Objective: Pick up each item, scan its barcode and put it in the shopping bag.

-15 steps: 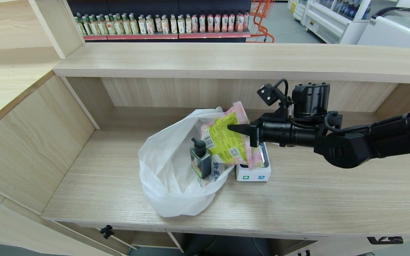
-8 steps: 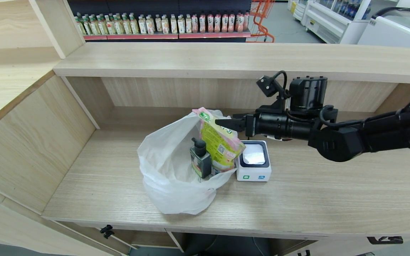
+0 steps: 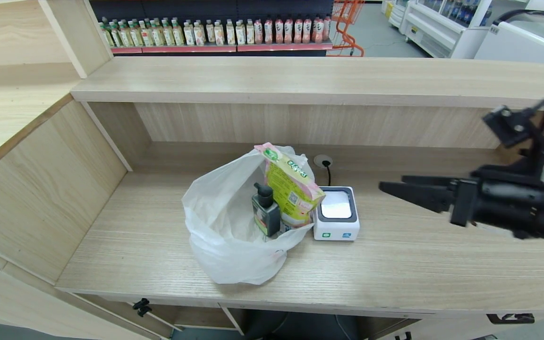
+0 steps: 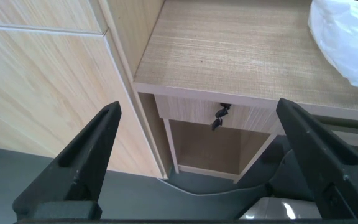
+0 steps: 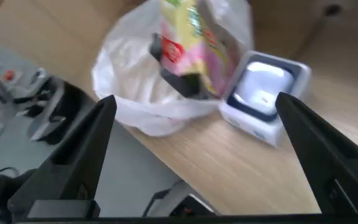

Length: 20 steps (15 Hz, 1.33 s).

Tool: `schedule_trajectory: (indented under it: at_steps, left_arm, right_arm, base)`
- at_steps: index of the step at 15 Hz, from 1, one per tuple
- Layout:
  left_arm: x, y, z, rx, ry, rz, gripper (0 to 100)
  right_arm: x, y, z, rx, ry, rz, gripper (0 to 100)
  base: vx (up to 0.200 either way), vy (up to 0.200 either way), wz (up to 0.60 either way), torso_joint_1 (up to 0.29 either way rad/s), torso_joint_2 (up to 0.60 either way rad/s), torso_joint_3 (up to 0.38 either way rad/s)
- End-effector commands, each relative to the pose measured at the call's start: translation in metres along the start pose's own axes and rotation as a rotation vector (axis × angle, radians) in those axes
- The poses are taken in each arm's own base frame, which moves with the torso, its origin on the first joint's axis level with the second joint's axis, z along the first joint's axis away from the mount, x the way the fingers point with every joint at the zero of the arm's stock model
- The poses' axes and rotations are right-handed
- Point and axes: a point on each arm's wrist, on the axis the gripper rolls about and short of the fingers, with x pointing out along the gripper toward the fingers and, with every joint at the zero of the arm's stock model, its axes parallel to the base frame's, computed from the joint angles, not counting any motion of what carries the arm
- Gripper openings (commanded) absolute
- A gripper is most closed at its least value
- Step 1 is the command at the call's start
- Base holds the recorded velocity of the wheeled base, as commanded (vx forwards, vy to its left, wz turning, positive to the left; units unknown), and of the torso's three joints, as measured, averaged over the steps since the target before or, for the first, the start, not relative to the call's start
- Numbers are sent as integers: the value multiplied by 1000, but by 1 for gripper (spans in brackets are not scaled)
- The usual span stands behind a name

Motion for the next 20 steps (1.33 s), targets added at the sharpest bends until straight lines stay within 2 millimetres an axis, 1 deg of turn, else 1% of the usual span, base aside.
schedule_trajectory:
  at_steps: [1, 2, 3, 4, 5, 6, 7, 8, 10, 17, 18, 20]
  left_arm:
    - [0, 0, 0, 0, 0, 1, 100]
    - [0, 0, 0, 0, 0, 1, 100]
    - [0, 0, 0, 0, 0, 1, 100]
    - [0, 0, 0, 0, 0, 2, 100]
    - [0, 0, 0, 0, 0, 1, 100]
    - [0, 0, 0, 0, 0, 1, 100]
    - [0, 0, 0, 0, 0, 1, 100]
    - [0, 0, 0, 0, 0, 1, 100]
    - [0, 0, 0, 0, 1, 0, 100]
    - [0, 0, 0, 0, 0, 1, 100]
    - [0, 0, 0, 0, 0, 1, 100]
    - [0, 0, 0, 0, 0, 1, 100]
  right_arm:
    - [-123, 23, -72, 15, -36, -523, 100]
    - [-146, 32, -97, 23, -22, -667, 100]
    - [-163, 40, -119, 20, -51, -709, 100]
    - [-174, 46, -136, -11, -104, -750, 100]
    - [-180, 48, -154, -72, -120, -773, 100]
    - [-182, 49, -168, -110, -124, -782, 100]
    - [-188, 53, -185, -154, -192, -800, 100]
    - [-191, 55, -196, -151, -183, -810, 100]
    - [-194, 58, -198, -191, -234, -803, 100]
    - [-194, 58, -198, -178, -236, -801, 100]
    - [-194, 58, -198, -165, -242, -800, 0]
    - [-194, 58, -198, -152, -246, -799, 0]
  base:
    - [0, 0, 0, 0, 0, 0]
    - [0, 0, 0, 0, 0, 0]
    - [0, 0, 0, 0, 0, 0]
    - [0, 0, 0, 0, 0, 0]
    - [0, 0, 0, 0, 0, 0]
    - [0, 0, 0, 0, 0, 0]
    - [0, 0, 0, 0, 0, 0]
    - [0, 0, 0, 0, 0, 0]
    - [0, 0, 0, 0, 0, 0]
    - [0, 0, 0, 0, 0, 0]
    - [0, 0, 0, 0, 0, 0]
    - [0, 0, 0, 0, 0, 0]
